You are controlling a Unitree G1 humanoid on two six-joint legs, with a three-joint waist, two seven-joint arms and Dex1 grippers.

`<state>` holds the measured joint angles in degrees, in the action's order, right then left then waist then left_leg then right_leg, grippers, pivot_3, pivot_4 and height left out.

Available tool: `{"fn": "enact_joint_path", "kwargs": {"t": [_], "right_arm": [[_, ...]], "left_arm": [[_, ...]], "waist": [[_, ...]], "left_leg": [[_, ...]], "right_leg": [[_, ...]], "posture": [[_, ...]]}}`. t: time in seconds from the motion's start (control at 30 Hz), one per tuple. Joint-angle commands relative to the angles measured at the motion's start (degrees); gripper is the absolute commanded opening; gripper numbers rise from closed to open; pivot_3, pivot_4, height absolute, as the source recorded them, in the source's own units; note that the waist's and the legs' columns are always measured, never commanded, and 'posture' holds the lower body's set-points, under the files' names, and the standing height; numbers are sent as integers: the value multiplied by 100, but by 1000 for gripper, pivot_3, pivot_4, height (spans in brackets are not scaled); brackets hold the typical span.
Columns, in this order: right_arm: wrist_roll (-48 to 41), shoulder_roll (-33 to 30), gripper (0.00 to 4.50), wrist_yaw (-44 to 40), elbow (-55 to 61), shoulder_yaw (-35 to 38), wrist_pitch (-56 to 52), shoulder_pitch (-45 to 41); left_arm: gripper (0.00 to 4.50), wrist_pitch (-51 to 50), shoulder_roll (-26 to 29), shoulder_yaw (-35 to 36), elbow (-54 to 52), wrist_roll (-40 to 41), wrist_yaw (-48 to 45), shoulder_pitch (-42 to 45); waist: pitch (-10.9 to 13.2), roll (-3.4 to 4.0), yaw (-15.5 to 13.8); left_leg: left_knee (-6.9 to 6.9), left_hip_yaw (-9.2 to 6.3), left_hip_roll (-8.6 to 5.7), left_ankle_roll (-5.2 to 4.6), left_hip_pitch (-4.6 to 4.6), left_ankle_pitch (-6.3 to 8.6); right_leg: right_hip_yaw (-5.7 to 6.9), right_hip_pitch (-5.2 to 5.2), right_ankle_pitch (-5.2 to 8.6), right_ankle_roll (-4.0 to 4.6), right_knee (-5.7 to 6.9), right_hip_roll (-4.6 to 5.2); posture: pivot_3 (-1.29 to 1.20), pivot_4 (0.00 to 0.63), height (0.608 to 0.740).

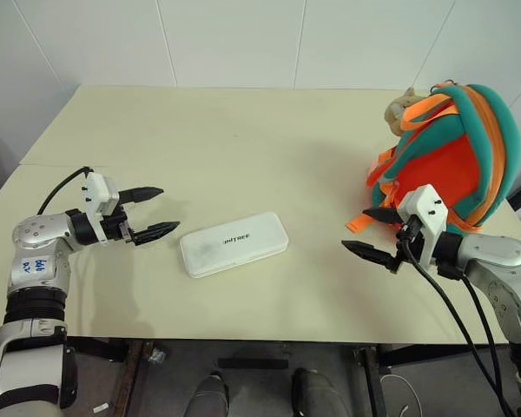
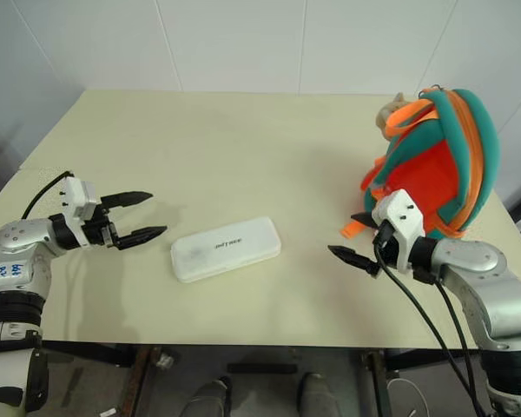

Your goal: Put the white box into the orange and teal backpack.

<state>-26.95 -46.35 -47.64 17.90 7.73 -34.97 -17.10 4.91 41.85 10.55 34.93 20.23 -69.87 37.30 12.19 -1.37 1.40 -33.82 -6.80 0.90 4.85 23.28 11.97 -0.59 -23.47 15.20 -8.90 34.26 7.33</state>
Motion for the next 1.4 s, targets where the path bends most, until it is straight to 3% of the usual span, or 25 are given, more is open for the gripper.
{"fn": "enact_joint_path", "kwargs": {"t": [0.03, 0.43, 0.5, 0.7, 0.93, 1.2, 1.4], "right_arm": [[-111, -22, 4477, 136, 324, 294, -19, -15], [79, 292, 4477, 876, 312, -322, -782, -671], [-140, 376, 4500, 883, 342, -346, -1102, -751], [-292, 627, 2531, 869, 301, -402, -1232, -942], [174, 972, 86, 961, -273, -768, -823, -1227], [1070, 1183, 12, 980, -1529, -1378, -79, -1690], [1390, 1561, 12, 896, -2218, -1577, 302, -2021]], "left_arm": [[4500, 90, -32, 11, -20, -13, 11, 154], [4500, -64, -68, 101, -192, 24, 130, -8], [4121, -112, -31, 156, -209, 14, 243, -28], [2413, -596, 42, 132, -667, -36, 629, -198], [172, -1264, 361, 160, -1088, 26, 633, -545], [39, -2492, 670, 98, -1923, -143, 1124, -1356], [39, -3067, 404, 257, -2353, 335, 1149, -1716]], "waist": [[0, 0, 0], [0, 0, 8], [0, 0, 6], [0, 0, 7], [0, 0, 26], [0, 1, 25], [1, 3, 24]], "left_leg": [[-2, 0, 0, 0, 0, 0], [-3, 6, 1, 0, -3, 0], [-3, 6, 1, 0, 0, 0], [-1, 7, 1, 5, 0, 4], [0, 8, 3, 5, -4, 4], [3, 15, 3, 7, -2, 5], [7, 18, 3, 7, -2, 5]], "right_leg": [[0, 1, -1, -1, 0, 0], [-7, 0, -4, 0, -1, -1], [-7, 0, -4, 0, -5, -1], [-8, 0, -5, -2, -8, 0], [-10, -1, -6, -1, -5, -3], [-18, -8, -6, -1, -4, -3], [-21, -11, -5, 0, -5, -3]], "posture": [[0, 150, 740], [0, 150, 740], [0, 150, 740], [0, 150, 740], [0, 150, 740], [0, 150, 740], [0, 150, 740]]}}
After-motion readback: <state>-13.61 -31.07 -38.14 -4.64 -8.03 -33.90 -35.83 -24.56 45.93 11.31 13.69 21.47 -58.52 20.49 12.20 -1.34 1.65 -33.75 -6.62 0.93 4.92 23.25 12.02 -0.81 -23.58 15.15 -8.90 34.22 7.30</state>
